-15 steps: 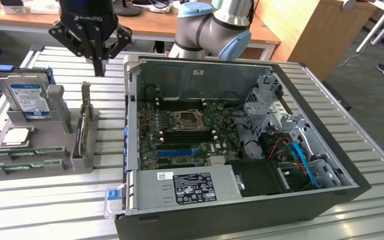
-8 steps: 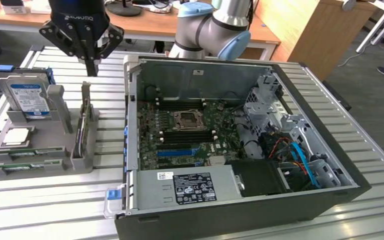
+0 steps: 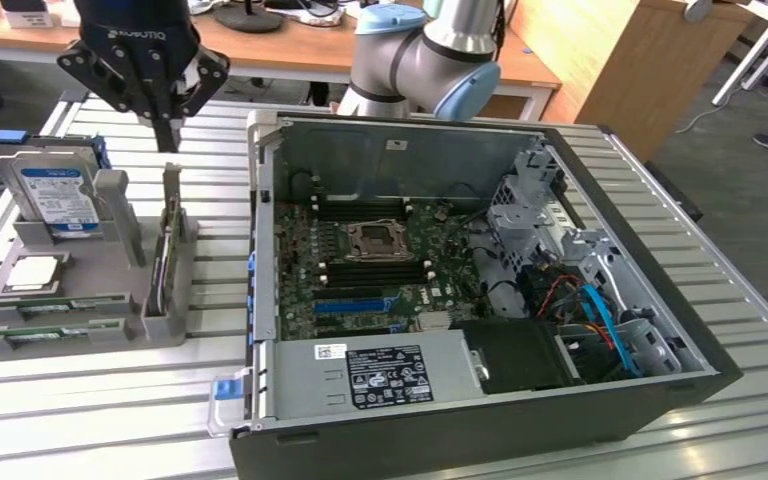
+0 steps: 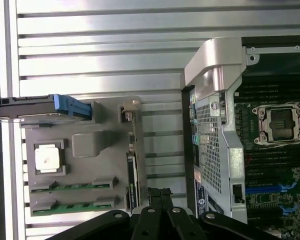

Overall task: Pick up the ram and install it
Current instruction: 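Reach for the ram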

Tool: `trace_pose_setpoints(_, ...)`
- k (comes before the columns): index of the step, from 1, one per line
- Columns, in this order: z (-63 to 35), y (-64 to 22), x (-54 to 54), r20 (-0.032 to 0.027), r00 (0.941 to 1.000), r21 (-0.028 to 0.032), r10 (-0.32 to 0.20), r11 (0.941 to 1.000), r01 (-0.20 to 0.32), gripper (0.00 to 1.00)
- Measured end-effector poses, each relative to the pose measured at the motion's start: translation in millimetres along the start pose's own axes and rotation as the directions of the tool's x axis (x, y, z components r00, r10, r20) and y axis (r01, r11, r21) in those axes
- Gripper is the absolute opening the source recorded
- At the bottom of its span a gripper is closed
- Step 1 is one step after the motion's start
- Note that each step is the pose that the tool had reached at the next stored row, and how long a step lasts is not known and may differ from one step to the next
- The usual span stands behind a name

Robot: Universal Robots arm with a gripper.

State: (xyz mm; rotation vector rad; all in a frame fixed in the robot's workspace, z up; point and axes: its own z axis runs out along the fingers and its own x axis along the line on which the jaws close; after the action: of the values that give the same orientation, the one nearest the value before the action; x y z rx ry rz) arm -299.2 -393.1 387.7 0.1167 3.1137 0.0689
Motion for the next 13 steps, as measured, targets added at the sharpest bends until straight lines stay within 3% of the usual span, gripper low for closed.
trace_pose_setpoints(13,1.1,-1.4,18.4,-0.0003,1.0,0.0001,0.0,1.0,0.0,0.11)
